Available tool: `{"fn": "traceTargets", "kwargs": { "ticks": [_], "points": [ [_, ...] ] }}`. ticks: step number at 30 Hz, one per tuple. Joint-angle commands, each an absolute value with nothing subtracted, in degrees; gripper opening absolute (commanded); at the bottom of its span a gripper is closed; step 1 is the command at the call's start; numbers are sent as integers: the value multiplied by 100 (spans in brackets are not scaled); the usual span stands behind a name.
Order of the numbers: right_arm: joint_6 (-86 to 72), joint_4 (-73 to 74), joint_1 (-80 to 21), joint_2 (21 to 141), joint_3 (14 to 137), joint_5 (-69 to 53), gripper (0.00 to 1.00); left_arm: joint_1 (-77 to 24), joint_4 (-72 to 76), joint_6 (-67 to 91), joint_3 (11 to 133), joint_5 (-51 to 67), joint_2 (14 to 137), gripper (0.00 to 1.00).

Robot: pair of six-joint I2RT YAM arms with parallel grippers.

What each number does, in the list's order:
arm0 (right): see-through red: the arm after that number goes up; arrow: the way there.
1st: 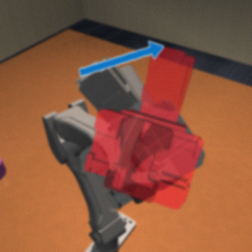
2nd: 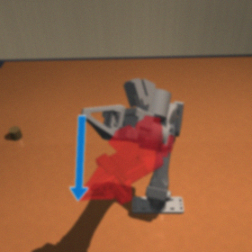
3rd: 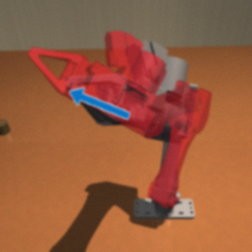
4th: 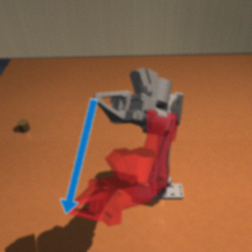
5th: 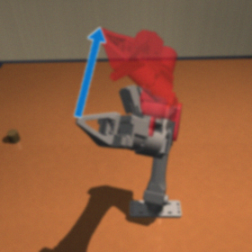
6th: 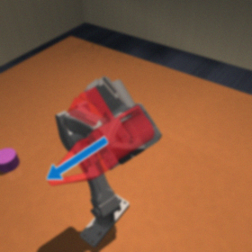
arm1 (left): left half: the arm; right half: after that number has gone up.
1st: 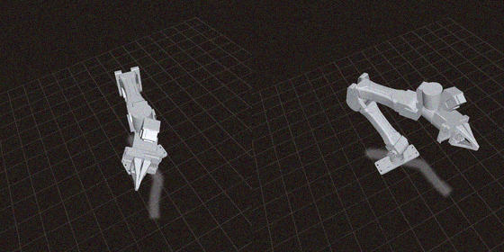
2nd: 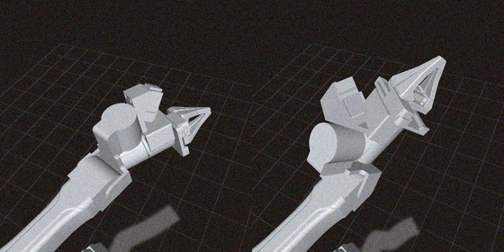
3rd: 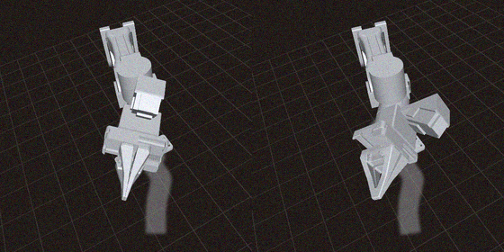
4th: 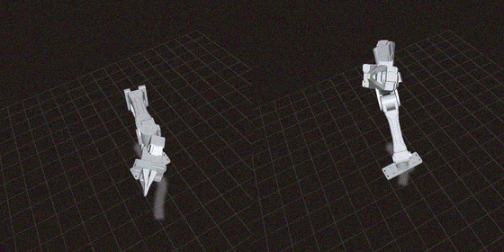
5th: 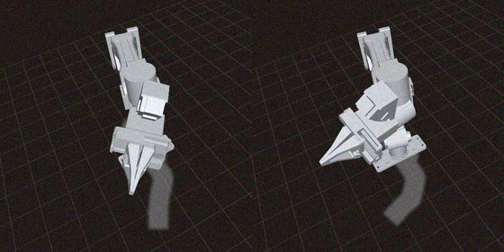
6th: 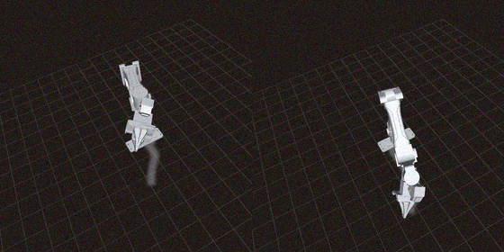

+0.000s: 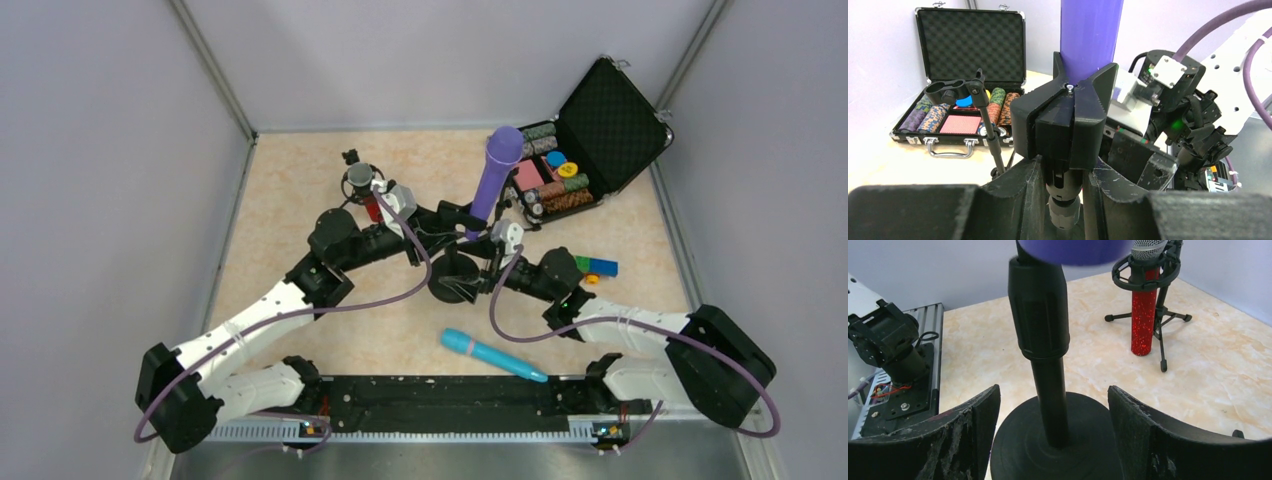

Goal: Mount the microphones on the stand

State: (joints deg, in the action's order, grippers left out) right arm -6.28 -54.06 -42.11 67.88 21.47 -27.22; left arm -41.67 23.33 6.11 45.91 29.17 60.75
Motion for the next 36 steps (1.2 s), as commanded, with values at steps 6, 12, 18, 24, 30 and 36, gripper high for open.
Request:
{"fn": "traceTargets", "kwargs": {
  "ticks": [6, 12, 18, 24, 30, 36],
  "points": [
    [-88, -5724, -4409, 7189, 2283, -2272, 70, -4236, 3267, 693, 5058, 2818, 5875, 0],
    [263, -5617, -4565, 7442, 2225, -2012, 64, -4236, 3410, 706, 5037, 2716, 5729, 0],
    [480, -5722, -4681, 7604, 2048, -1557, 60, -4244, 3644, 797, 4988, 2513, 5599, 0],
    [562, -5739, -4687, 7717, 1957, -1414, 58, -4245, 3596, 724, 5052, 2411, 5476, 0],
    [498, -5827, -4707, 7860, 1898, -1341, 58, -4245, 3414, 589, 5234, 2321, 5375, 0],
    [492, -5794, -4748, 7960, 1876, -1236, 58, -4245, 3439, 512, 5386, 2351, 5284, 0]
  ]
}}
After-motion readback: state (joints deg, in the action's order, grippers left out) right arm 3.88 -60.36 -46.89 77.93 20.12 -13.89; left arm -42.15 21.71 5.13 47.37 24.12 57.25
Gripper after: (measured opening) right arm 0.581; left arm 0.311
